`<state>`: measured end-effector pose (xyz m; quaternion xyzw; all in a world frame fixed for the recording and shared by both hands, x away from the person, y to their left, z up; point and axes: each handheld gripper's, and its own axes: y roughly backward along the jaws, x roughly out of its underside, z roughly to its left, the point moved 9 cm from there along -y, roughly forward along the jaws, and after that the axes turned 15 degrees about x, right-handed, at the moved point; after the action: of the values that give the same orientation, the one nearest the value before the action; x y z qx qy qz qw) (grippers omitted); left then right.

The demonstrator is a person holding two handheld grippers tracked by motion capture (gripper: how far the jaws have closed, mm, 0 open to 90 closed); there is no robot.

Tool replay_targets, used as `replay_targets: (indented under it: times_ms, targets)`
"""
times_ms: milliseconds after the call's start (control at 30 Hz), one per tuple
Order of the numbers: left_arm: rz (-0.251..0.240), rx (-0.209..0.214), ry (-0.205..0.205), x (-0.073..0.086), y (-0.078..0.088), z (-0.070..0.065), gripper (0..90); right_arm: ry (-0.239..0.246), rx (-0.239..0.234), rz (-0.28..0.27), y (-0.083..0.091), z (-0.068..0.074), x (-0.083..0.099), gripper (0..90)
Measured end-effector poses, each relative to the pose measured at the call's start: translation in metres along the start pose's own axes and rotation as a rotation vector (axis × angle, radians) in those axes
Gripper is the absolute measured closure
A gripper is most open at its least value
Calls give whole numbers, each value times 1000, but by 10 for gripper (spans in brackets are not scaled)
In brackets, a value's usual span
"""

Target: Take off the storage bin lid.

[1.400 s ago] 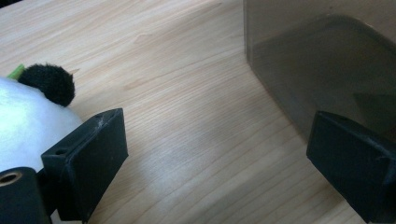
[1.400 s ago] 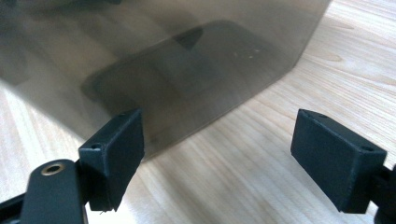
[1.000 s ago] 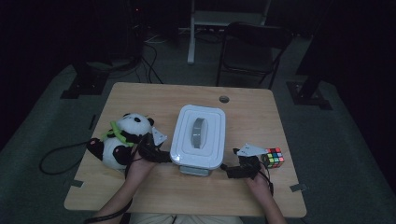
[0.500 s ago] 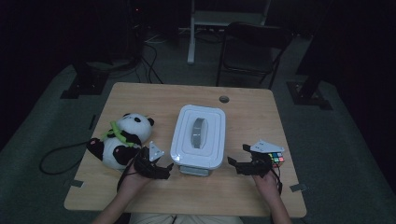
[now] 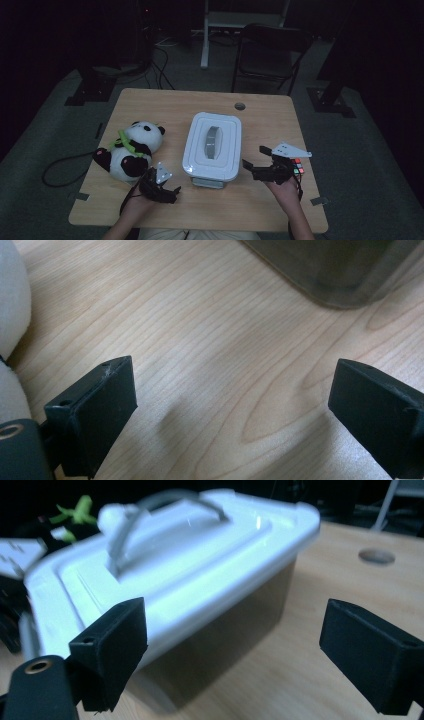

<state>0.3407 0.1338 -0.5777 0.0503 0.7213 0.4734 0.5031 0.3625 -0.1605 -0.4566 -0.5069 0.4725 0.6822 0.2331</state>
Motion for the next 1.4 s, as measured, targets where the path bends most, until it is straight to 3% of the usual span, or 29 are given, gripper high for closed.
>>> replay_targets:
  times_ms: [233, 367, 467, 567, 633, 833, 933, 1300, 1400]
  targets:
    - [4, 33, 8, 5, -5, -4, 58, 11, -40, -60, 14, 13, -36, 115]
    - [-2, 26, 17, 5, -5, -2, 58, 27, -9, -61, 13, 22, -50, 115]
    - [-14, 45, 24, 5, -6, -3, 58, 40, -9, -71, 10, 31, -58, 130]
    - [-24, 60, 28, 5, -8, -4, 58, 36, -12, -73, 8, 37, -60, 134]
    - [-34, 70, 37, 5, -9, -4, 58, 54, 19, -68, 2, 45, -63, 144]
    - [-38, 83, 44, 5, -10, -3, 58, 54, 4, -2, -12, 62, -64, 148]
    - [-33, 111, 75, 5, -11, -2, 58, 55, 17, 15, -19, 67, -63, 150]
    - [-33, 109, 76, 5, -11, -2, 57, 69, 36, 49, -36, 82, -61, 176]
    - [-33, 109, 76, 5, -11, -2, 57, 80, 38, 65, -40, 85, -58, 222]
